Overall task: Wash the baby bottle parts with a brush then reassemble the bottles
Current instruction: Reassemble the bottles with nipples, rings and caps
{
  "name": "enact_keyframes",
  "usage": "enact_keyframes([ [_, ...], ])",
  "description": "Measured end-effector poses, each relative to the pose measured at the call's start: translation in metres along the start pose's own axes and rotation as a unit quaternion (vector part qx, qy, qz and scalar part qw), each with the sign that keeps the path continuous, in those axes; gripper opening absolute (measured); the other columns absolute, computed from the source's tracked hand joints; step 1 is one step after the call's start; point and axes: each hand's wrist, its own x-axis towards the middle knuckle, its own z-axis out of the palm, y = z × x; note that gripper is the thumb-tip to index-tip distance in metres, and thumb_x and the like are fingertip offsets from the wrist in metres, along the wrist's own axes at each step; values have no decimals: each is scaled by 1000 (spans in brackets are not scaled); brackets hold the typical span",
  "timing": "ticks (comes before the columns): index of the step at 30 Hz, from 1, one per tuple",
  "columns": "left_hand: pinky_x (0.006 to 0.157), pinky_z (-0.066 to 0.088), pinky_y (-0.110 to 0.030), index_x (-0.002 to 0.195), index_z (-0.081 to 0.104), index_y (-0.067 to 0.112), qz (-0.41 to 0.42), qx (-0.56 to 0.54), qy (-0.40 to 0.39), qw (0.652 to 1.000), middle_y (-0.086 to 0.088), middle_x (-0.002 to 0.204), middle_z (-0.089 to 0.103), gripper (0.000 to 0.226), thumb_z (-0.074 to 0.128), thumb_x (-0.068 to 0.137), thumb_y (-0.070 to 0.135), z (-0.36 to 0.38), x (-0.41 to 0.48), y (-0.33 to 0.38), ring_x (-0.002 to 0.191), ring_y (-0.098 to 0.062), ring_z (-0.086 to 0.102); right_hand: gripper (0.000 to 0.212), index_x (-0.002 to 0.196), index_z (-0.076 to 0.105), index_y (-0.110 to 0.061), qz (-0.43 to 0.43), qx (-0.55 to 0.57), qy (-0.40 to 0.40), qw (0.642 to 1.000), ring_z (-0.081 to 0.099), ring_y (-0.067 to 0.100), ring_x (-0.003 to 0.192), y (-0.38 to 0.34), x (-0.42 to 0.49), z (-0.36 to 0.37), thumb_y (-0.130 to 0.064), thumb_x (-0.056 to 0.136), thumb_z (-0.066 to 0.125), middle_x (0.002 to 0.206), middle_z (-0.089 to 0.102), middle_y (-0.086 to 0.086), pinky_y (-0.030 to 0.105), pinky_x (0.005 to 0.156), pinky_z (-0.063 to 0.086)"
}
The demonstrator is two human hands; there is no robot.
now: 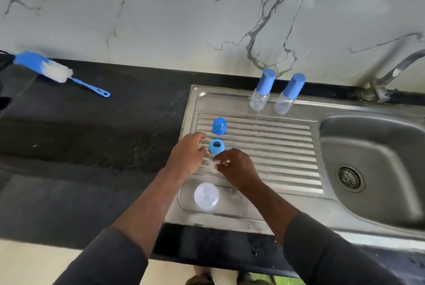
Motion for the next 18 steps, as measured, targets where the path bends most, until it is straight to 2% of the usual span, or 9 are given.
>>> enact_keyframes([
  [2, 95, 51, -41, 142, 48, 26, 65, 46, -15, 997, -4, 133, 57, 49, 61, 95, 22, 9, 11, -1, 112, -23, 62, 13, 95, 76, -24, 36, 45, 49, 997, 61, 4, 78, 6, -7, -6, -22, 82, 77, 90, 69, -12, 5, 70, 40],
  [3, 91, 53, -42, 144, 44, 28, 94, 71, -25, 993, -4, 132, 55, 53, 62, 95, 24, 14, 15, 0, 108, -25, 63, 9, 91, 75, -24, 55, 77, 63, 994, 63, 6, 74, 10, -12, -11, -22, 82, 78, 86, 71, -11, 9, 71, 45],
  [5, 84, 55, -43, 145, 40, 27, 130, 127, -47, 982, -5, 129, 50, 58, 65, 93, 28, 22, 24, 2, 103, -27, 63, 6, 87, 71, -20, 92, 167, 74, 979, 70, 17, 72, 16, -23, -20, -21, 85, 76, 81, 72, -4, 31, 74, 59],
  [7, 81, 54, -41, 140, 44, 24, 152, 166, -63, 972, -5, 125, 48, 57, 70, 90, 31, 25, 32, 3, 100, -27, 63, 8, 91, 66, -11, 136, 285, 78, 946, 74, 31, 79, 18, -32, -26, -15, 91, 72, 81, 70, 3, 49, 77, 62],
  [10, 79, 52, -38, 129, 52, 21, 166, 181, -76, 966, -6, 120, 49, 46, 73, 88, 27, 30, 37, 4, 95, -25, 62, 7, 96, 58, -3, 169, 421, 70, 888, 74, 40, 88, 17, -41, -32, -9, 97, 63, 82, 68, 9, 55, 84, 60],
  [12, 77, 50, -35, 124, 53, 20, 180, 173, -82, 965, -5, 119, 51, 38, 70, 91, 21, 31, 39, 4, 91, -21, 59, 6, 96, 59, -1, 165, 448, 78, 876, 73, 41, 88, 16, -45, -35, -6, 97, 62, 83, 67, 11, 54, 83, 60],
  [15, 81, 47, -29, 123, 55, 21, 170, 90, -80, 978, 2, 119, 53, 38, 72, 90, 23, 26, 39, 11, 95, -18, 61, 10, 99, 62, 2, 147, 462, 108, 868, 72, 37, 81, 17, -45, -37, -1, 92, 69, 92, 61, 14, 49, 80, 62],
  [17, 82, 54, -31, 118, 60, 22, 100, -91, -88, 987, 1, 113, 60, 34, 76, 87, 23, 17, 35, 25, 93, -18, 66, 17, 101, 67, -2, 135, 459, 123, 869, 70, 29, 77, 17, -43, -42, 6, 87, 70, 98, 59, 17, 43, 79, 62],
  [18, 82, 59, -36, 115, 62, 22, 51, -214, -100, 970, -4, 111, 64, 30, 76, 88, 20, 12, 29, 32, 90, -21, 70, 22, 104, 68, -4, 128, 458, 129, 870, 69, 27, 78, 15, -42, -45, 9, 86, 69, 98, 58, 18, 39, 78, 62],
])
